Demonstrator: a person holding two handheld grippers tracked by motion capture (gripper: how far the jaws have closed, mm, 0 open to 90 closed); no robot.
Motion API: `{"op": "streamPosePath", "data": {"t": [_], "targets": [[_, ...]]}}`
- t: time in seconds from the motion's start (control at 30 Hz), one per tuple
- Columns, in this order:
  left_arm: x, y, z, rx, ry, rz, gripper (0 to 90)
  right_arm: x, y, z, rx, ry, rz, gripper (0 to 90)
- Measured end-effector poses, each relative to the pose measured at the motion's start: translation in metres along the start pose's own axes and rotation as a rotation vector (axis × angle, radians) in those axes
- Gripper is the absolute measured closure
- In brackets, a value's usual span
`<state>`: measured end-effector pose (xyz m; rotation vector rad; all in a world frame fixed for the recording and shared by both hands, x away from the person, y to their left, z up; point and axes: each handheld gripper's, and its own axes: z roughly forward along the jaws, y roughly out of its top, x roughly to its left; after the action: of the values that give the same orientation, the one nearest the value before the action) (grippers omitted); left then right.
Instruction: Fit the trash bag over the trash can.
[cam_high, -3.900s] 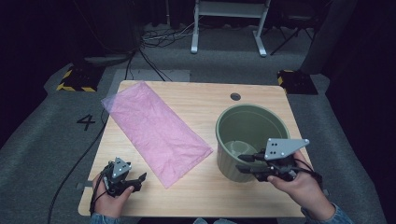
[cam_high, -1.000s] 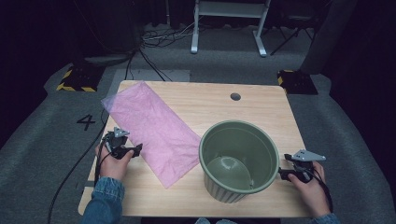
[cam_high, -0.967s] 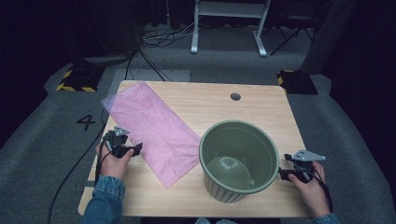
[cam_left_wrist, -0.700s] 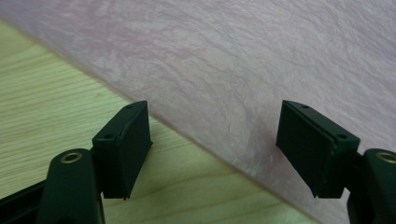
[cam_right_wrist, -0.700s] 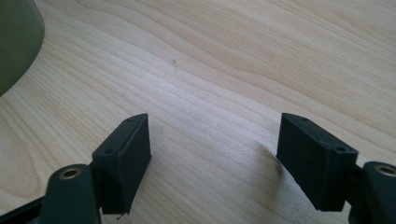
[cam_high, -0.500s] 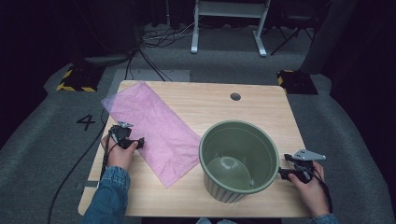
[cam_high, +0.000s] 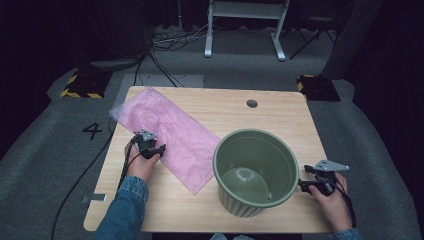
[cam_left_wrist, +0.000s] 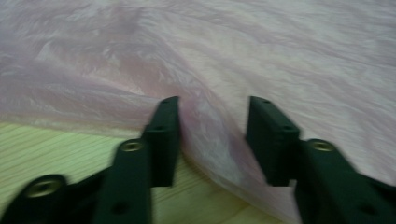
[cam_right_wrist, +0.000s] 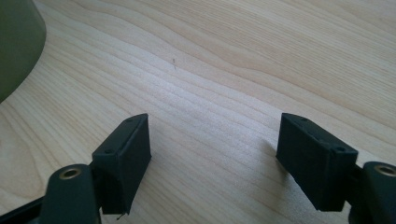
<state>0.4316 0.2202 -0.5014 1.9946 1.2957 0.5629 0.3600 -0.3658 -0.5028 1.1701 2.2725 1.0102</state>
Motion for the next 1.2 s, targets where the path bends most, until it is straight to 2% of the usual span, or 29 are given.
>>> {"op": "streamPosePath", "data": {"t": [0.03,0.07,0.13,0.17,0.2,0.27,0.3,0.33,0.37,0.4,0.43,0.47,0.5,0.67,0.7,0.77,0.87,1.0,1.07,1.2], "targets": [[-0.002,0.000,0.001,-0.007,-0.013,0.001,66.9,0.000,0.000,0.000,0.000,0.000,0.000,26.3],[-0.004,0.000,0.002,-0.012,-0.041,0.014,84.7,0.001,0.000,0.000,-0.002,-0.006,-0.004,26.3],[-0.005,0.001,0.002,-0.013,-0.052,0.016,89.0,0.001,0.000,0.000,-0.002,-0.007,-0.007,26.3],[-0.005,0.001,0.002,-0.013,-0.052,0.016,89.7,0.001,0.000,0.000,-0.002,-0.007,-0.007,26.3],[-0.006,0.001,0.003,-0.016,-0.053,0.055,89.8,0.001,0.000,0.000,-0.002,-0.007,-0.006,26.3],[-0.006,0.001,0.003,-0.019,-0.053,0.064,89.9,0.001,0.000,0.000,-0.002,-0.006,-0.003,26.3],[-0.004,0.000,0.002,-0.024,-0.070,0.043,90.0,0.000,0.000,0.000,-0.001,-0.001,0.001,26.3],[-0.004,0.000,0.002,-0.024,-0.070,0.043,90.0,0.000,0.000,0.000,0.001,0.003,0.003,26.3],[-0.004,0.000,0.001,-0.045,-0.086,0.032,90.0,0.000,0.000,0.000,0.001,0.003,0.003,26.3],[-0.003,0.001,-0.004,-0.128,-0.118,0.019,90.0,-0.001,0.000,0.000,0.001,0.003,0.006,26.3],[-0.003,0.002,-0.007,-0.159,-0.134,0.020,90.0,-0.001,0.000,0.000,0.002,0.004,0.006,26.3],[-0.003,0.002,-0.007,-0.159,-0.134,0.020,90.0,-0.001,0.000,0.000,0.002,0.004,0.006,26.3],[-0.003,0.005,-0.014,-0.214,-0.163,0.017,90.0,-0.001,0.000,0.000,0.001,0.003,0.006,26.3],[-0.002,0.014,-0.034,-0.322,-0.234,0.003,90.0,-0.001,0.000,0.000,0.001,0.003,0.006,26.3],[-0.002,0.014,-0.034,-0.322,-0.234,0.003,90.0,-0.001,0.000,0.000,0.001,0.005,0.007,26.3],[0.000,0.018,-0.044,-0.371,-0.278,-0.003,90.0,-0.001,0.000,0.000,0.001,0.003,0.006,26.3],[-0.001,0.021,-0.051,-0.389,-0.278,0.016,90.0,-0.001,0.000,0.000,0.001,0.004,0.008,26.3],[-0.002,0.030,-0.065,-0.432,-0.324,0.030,90.0,-0.001,0.000,0.000,0.001,0.006,0.009,26.3],[-0.003,0.039,-0.076,-0.443,-0.341,0.069,90.0,-0.001,0.000,0.000,0.002,0.004,0.008,26.3],[-0.005,0.048,-0.087,-0.455,-0.356,0.096,90.0,-0.001,0.000,0.000,0.001,0.005,0.009,26.3]]}}
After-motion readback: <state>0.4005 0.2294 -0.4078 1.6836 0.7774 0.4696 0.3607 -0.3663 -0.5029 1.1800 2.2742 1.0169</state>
